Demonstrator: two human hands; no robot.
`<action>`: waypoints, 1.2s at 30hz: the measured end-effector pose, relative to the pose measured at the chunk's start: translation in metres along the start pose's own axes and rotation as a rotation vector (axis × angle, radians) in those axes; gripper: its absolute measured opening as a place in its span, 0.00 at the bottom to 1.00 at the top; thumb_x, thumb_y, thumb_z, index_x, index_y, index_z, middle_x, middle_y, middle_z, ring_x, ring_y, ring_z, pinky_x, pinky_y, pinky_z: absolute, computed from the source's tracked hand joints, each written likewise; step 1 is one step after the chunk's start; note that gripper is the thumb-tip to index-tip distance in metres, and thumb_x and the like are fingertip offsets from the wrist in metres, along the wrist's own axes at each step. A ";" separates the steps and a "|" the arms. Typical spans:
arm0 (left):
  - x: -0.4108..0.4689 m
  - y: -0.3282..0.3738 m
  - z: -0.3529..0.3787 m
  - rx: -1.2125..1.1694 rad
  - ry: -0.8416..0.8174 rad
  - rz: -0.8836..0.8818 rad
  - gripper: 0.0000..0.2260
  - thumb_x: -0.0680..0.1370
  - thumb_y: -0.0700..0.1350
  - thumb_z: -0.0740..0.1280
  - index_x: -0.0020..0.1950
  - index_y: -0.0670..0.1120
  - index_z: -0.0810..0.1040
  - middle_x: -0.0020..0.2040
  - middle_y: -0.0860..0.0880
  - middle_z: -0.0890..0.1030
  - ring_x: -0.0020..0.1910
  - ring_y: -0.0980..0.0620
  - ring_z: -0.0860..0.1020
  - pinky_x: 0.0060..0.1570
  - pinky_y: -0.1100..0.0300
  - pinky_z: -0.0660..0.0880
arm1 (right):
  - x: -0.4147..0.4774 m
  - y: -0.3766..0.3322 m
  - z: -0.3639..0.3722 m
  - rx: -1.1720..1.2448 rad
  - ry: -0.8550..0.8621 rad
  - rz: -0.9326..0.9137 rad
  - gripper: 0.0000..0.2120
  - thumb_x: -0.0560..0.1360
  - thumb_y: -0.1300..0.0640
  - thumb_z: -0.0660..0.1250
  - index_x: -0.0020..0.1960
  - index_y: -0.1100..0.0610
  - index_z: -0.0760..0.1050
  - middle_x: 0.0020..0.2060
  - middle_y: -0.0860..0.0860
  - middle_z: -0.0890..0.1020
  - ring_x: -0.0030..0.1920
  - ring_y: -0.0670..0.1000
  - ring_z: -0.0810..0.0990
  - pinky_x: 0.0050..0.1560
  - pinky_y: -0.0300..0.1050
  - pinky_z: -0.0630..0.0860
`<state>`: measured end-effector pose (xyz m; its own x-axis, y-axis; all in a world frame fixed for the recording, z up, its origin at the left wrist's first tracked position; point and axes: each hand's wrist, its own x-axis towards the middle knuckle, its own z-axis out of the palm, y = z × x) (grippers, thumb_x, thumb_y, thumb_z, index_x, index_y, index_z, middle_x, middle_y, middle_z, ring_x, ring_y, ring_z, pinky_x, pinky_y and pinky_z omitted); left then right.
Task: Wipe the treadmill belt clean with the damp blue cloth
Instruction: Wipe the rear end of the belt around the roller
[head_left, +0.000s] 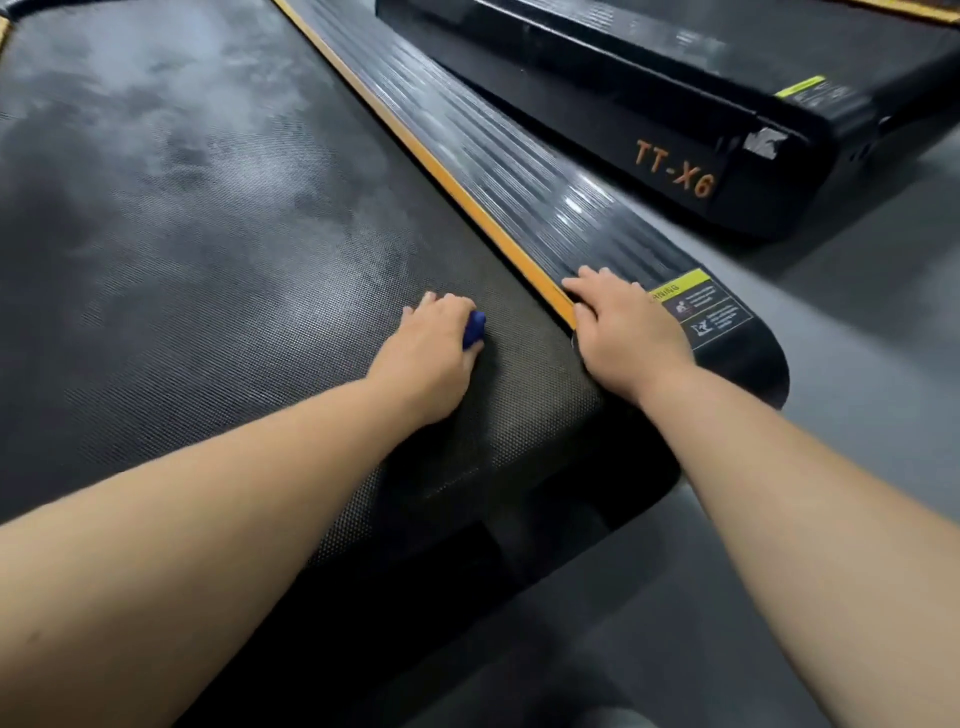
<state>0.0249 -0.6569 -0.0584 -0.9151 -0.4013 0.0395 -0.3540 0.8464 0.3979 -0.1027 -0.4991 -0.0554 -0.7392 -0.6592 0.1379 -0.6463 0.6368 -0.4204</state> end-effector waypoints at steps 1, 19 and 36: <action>-0.010 0.005 0.003 -0.010 -0.002 0.046 0.13 0.79 0.48 0.61 0.63 0.47 0.69 0.61 0.47 0.70 0.65 0.44 0.66 0.68 0.50 0.57 | 0.001 0.001 0.001 0.002 0.010 0.003 0.19 0.81 0.55 0.53 0.70 0.50 0.68 0.73 0.49 0.66 0.74 0.52 0.60 0.73 0.51 0.56; -0.059 -0.040 -0.019 0.209 0.010 -0.034 0.22 0.78 0.53 0.61 0.71 0.48 0.68 0.74 0.47 0.64 0.72 0.45 0.62 0.71 0.53 0.57 | -0.052 -0.063 0.025 -0.117 -0.029 -0.339 0.21 0.73 0.36 0.56 0.55 0.47 0.79 0.53 0.48 0.79 0.54 0.55 0.73 0.54 0.51 0.68; -0.059 -0.051 -0.034 0.084 -0.214 -0.024 0.20 0.83 0.48 0.52 0.76 0.53 0.59 0.78 0.53 0.51 0.76 0.56 0.46 0.74 0.59 0.43 | -0.035 -0.083 0.021 -0.359 -0.058 0.057 0.17 0.78 0.46 0.57 0.61 0.56 0.71 0.59 0.57 0.73 0.60 0.59 0.65 0.56 0.50 0.67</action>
<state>0.1040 -0.6884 -0.0500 -0.9231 -0.3457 -0.1684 -0.3829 0.8674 0.3179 -0.0190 -0.5373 -0.0439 -0.7705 -0.6338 0.0680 -0.6374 0.7660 -0.0831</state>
